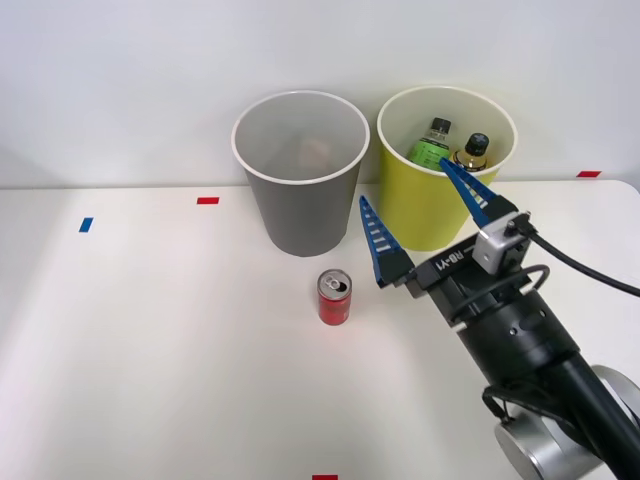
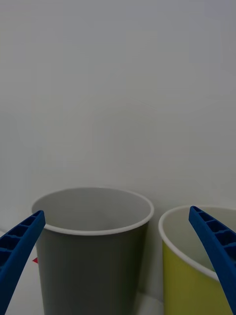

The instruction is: Put cans in the gray bin, plastic bottles in the light green bin

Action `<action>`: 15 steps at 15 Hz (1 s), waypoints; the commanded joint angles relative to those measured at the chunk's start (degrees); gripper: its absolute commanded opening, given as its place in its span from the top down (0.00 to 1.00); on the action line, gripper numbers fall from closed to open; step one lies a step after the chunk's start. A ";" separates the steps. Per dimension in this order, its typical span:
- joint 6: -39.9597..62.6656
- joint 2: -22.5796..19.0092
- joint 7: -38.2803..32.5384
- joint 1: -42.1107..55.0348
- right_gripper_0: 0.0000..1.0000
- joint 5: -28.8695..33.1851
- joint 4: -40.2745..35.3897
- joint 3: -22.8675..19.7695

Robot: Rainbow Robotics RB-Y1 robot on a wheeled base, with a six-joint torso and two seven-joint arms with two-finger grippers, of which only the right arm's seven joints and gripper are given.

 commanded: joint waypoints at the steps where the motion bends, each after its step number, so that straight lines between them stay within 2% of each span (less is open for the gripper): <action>1: -0.08 -2.86 -0.21 8.81 0.00 -0.53 -5.19 -1.31; 8: -3.16 -2.86 0.14 22.96 0.00 -0.53 -6.42 -3.68; 15: -3.42 2.68 1.10 30.17 0.00 1.23 -6.42 -4.39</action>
